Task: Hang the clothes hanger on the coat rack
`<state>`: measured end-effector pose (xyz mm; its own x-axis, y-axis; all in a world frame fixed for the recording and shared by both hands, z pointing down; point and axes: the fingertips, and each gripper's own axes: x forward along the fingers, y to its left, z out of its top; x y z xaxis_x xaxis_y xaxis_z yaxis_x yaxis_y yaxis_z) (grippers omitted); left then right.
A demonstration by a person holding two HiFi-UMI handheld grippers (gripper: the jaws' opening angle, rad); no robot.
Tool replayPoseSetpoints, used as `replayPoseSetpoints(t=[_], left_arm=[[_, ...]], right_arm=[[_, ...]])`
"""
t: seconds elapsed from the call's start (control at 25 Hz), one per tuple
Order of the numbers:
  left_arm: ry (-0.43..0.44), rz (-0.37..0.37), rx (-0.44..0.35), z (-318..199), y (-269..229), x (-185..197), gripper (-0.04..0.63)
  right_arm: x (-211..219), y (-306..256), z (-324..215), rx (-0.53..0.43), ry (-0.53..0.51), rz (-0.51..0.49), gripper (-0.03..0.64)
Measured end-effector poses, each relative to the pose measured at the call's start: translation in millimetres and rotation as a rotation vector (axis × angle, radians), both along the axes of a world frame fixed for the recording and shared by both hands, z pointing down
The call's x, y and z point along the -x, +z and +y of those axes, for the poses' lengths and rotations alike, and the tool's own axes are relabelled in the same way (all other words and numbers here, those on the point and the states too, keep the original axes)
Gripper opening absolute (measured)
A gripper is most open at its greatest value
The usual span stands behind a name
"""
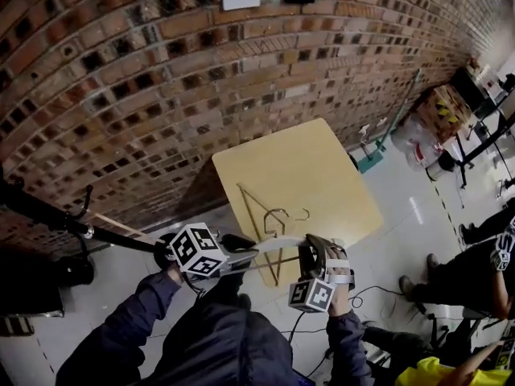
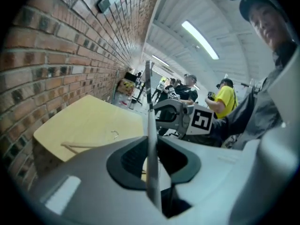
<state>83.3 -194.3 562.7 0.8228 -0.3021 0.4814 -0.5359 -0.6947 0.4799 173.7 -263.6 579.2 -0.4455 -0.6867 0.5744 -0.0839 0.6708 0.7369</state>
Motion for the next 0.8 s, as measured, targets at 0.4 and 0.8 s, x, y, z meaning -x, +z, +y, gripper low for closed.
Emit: replayPoseSetpoints(t=[0.4, 0.8], left_arm=[[-0.363, -0.097, -0.142, 106.8, -58.5, 66.5, 0.074], [-0.658, -0.123, -0.208, 206.7, -101.0, 134.4, 0.074]], right_arm=[[99.8, -58.0, 78.6, -0.078, -0.374, -0.087, 0.121], [196.9, -104.2, 165.0, -0.127, -0.662, -0.131, 0.121]])
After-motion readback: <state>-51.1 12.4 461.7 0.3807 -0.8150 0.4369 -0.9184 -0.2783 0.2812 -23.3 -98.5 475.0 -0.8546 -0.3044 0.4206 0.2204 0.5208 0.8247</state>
